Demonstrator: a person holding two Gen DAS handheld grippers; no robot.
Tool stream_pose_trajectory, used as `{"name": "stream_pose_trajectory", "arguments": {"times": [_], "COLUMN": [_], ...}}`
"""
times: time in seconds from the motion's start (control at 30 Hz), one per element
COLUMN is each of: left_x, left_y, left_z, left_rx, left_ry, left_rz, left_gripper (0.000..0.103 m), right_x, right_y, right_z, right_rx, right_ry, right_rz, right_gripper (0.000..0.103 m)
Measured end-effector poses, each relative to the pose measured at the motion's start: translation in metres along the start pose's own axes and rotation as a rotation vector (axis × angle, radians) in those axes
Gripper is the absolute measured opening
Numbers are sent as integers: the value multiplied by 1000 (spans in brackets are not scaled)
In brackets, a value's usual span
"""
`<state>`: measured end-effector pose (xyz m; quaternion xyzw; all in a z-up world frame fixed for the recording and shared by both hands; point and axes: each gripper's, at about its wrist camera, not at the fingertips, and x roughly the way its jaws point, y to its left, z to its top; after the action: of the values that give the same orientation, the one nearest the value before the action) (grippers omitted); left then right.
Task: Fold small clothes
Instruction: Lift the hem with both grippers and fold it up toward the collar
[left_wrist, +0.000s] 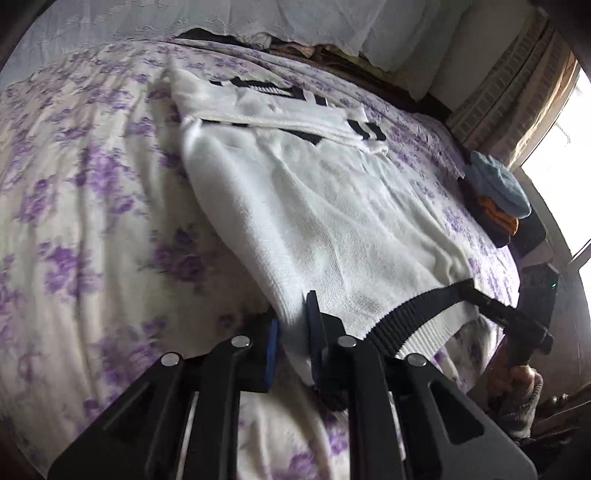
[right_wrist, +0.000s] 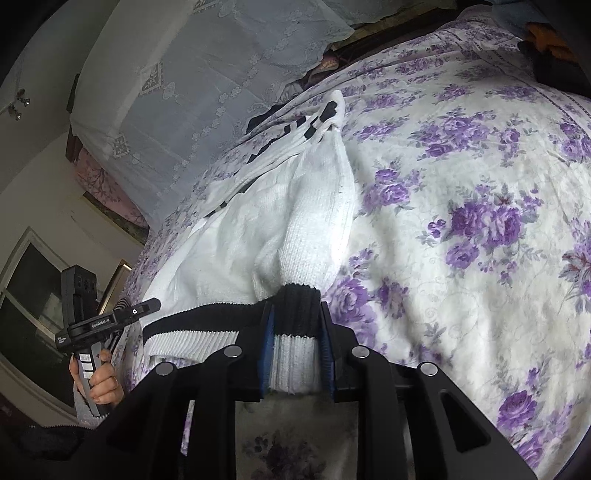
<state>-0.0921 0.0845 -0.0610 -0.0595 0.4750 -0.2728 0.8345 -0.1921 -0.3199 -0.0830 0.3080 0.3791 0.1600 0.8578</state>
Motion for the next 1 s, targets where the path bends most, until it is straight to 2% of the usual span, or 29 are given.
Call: {"name": "stream_pose_trajectory", "arguments": {"times": [0.03,0.1,0.13,0.17,0.23,0.33,0.43,0.53,0.67,0.73,0.77,0.83,0.9,0.93,0.97,1.0], "left_x": [-5,-3,-1,2,9,17,24,18,14,28,39,45,38,34,28,24], "left_y": [3,7,9,12,10,-1,-14,-24,-31,-36,-35,-32,-33,-33,-33,-30], "left_z": [0,-1,-4,-8,-16,-21,-22,-24,-20,-22,-22,-23,-24,-25,-24,-23], "left_rx": [-5,-3,-8,-21,-15,20,68,120,134,145,141,116,114,114,119,112], "left_ry": [2,33,41,38,49,31,19,-6,1,50,77,64,47,38,31,30], "left_rz": [1,26,36,38,26,65,134,168,109,82,77,62,40,34,51,44], "left_gripper": [14,40,75,90,90,90,90,81,81,82,86,86,64,36,15,14], "right_x": [2,3,3,2,3,6,12,16,16,16,17,17,15,13,11,7], "right_y": [4,7,5,3,-1,0,8,13,11,10,9,8,8,9,10,12], "right_z": [-1,-1,-1,-1,1,3,2,0,1,1,1,0,1,2,2,3], "right_rx": [-19,-33,-24,-10,13,8,-15,-34,-29,-28,-27,-25,-20,-21,-24,-27], "right_ry": [10,13,14,15,24,30,33,38,41,41,41,39,29,20,10,-5], "right_rz": [-5,-18,-11,-1,15,6,1,-8,-3,-4,-3,0,6,9,17,24], "right_gripper": [28,29,30,30,31,31,33,33,33,33,33,33,31,22,22,21]}}
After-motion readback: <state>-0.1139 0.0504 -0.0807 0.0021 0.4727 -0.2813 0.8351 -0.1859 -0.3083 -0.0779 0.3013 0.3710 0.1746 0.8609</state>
